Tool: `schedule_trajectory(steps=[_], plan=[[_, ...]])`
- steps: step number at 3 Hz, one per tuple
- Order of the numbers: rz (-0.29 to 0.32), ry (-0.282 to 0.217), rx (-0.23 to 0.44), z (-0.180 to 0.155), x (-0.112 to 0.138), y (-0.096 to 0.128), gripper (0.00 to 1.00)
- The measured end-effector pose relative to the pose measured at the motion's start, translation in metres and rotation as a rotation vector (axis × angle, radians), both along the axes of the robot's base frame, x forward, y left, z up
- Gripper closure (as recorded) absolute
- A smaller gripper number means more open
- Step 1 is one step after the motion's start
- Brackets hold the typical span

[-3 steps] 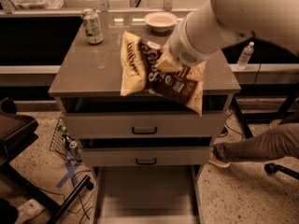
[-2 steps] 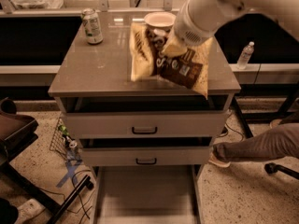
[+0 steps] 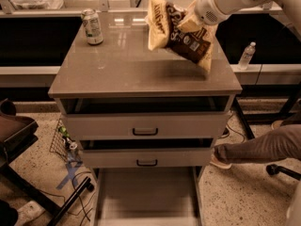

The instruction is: Pick brown chip bag from bottom drawer and place on counter

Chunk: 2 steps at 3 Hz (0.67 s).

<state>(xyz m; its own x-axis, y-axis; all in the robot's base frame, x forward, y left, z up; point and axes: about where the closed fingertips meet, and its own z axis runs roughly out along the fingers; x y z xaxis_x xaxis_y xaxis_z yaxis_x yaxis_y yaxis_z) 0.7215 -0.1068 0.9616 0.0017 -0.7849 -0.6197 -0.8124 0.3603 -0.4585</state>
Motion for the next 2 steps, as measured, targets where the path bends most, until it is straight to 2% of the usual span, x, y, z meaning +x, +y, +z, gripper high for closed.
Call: schedule_trajectory(steps=[1,2], plan=[[-0.001,-0.013,0.013,0.0057,0.0045,0.0003,0.83],[0.003,-0.011,0.013,0.0039,0.0051,0.0023,0.59]])
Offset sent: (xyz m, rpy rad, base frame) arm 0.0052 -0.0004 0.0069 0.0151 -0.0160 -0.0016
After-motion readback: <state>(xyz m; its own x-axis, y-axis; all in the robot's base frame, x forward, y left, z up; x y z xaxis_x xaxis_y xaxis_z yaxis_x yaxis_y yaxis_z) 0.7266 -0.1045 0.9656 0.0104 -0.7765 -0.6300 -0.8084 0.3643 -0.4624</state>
